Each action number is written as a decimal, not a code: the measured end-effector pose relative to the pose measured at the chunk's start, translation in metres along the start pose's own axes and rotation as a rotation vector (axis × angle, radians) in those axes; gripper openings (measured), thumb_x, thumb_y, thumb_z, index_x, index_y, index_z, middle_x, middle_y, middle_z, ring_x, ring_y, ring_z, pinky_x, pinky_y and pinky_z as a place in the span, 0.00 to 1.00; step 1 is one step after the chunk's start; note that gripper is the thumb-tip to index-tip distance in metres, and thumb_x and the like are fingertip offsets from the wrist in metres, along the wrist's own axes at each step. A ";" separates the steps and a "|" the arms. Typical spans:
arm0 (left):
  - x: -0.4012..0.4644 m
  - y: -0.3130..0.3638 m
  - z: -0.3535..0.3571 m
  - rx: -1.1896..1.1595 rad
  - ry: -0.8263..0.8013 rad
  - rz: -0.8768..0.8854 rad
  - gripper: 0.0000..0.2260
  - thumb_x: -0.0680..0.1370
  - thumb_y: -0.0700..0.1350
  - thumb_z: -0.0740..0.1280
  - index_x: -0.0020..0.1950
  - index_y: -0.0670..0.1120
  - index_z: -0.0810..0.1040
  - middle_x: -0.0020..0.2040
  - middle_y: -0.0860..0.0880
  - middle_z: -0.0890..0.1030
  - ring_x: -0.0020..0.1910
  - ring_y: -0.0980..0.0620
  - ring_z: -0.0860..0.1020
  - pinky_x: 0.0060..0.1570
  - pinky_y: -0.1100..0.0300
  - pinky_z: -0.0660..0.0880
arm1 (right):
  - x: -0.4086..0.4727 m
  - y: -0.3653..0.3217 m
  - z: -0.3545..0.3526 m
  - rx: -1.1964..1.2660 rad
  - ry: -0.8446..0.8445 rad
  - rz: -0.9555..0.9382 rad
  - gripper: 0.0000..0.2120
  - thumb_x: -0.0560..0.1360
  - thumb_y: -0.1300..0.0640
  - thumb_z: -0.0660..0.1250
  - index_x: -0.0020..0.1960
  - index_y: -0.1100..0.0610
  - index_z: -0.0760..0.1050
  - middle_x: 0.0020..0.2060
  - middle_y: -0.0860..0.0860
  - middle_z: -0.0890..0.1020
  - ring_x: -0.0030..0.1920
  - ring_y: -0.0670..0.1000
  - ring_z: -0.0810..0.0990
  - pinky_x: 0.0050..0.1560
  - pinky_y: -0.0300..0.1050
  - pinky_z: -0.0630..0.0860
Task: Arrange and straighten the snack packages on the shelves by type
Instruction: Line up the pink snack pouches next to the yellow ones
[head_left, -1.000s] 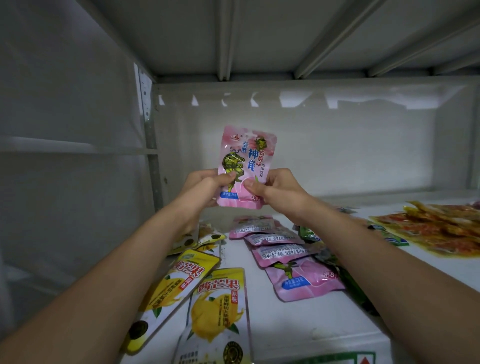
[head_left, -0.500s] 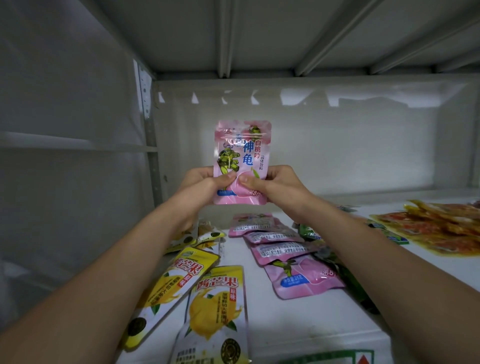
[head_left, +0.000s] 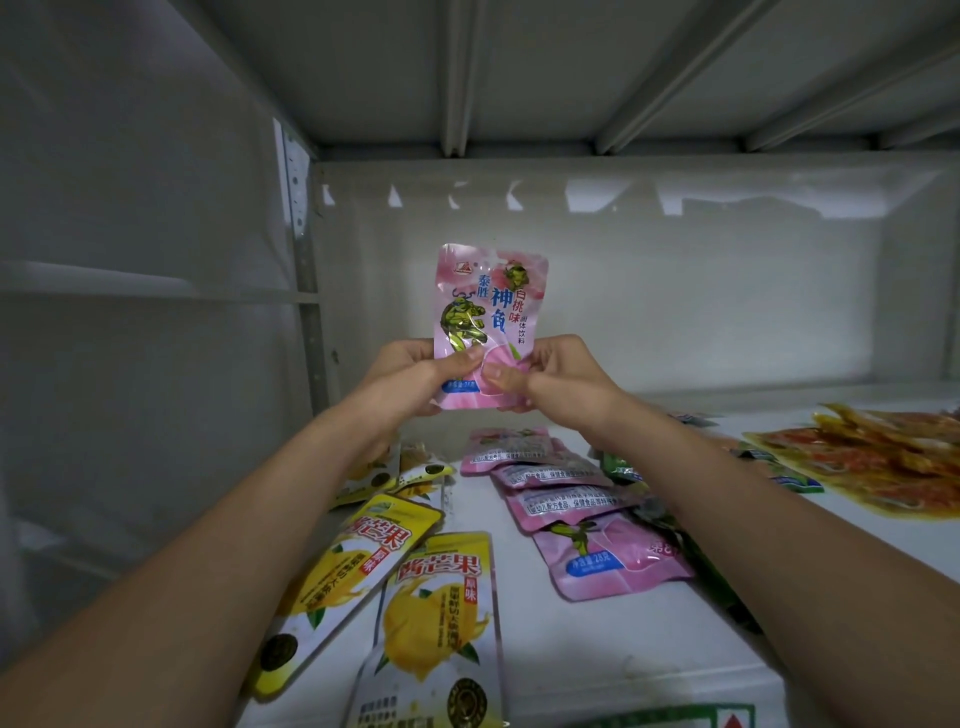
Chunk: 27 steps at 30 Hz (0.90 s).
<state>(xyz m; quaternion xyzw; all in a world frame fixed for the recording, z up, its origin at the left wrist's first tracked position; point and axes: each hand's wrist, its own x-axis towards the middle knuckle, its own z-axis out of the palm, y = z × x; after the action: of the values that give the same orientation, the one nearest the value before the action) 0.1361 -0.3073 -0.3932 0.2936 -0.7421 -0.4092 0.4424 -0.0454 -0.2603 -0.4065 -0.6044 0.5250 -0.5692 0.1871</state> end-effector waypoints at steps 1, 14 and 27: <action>0.000 -0.001 0.000 0.020 0.001 0.006 0.11 0.78 0.53 0.75 0.49 0.45 0.86 0.47 0.46 0.89 0.41 0.52 0.82 0.45 0.59 0.77 | 0.000 0.000 -0.001 -0.022 0.004 -0.005 0.22 0.76 0.54 0.77 0.58 0.73 0.79 0.48 0.65 0.87 0.37 0.49 0.86 0.41 0.43 0.81; 0.001 -0.004 -0.001 0.053 -0.006 0.096 0.14 0.82 0.48 0.71 0.45 0.38 0.82 0.37 0.44 0.86 0.36 0.56 0.80 0.45 0.61 0.77 | -0.013 -0.013 0.001 0.004 0.015 -0.034 0.23 0.68 0.35 0.76 0.35 0.56 0.81 0.30 0.50 0.80 0.36 0.51 0.79 0.48 0.59 0.84; 0.002 0.000 0.006 -0.043 0.008 0.052 0.09 0.77 0.53 0.75 0.45 0.48 0.86 0.39 0.54 0.87 0.35 0.62 0.81 0.33 0.71 0.73 | -0.005 -0.013 -0.002 0.158 0.058 0.006 0.13 0.80 0.47 0.72 0.46 0.57 0.82 0.37 0.48 0.85 0.39 0.46 0.80 0.45 0.43 0.77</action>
<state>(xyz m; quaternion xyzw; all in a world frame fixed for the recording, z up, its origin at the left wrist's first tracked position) 0.1305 -0.3064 -0.3938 0.2662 -0.7387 -0.4121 0.4622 -0.0413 -0.2506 -0.3976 -0.5694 0.4853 -0.6258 0.2206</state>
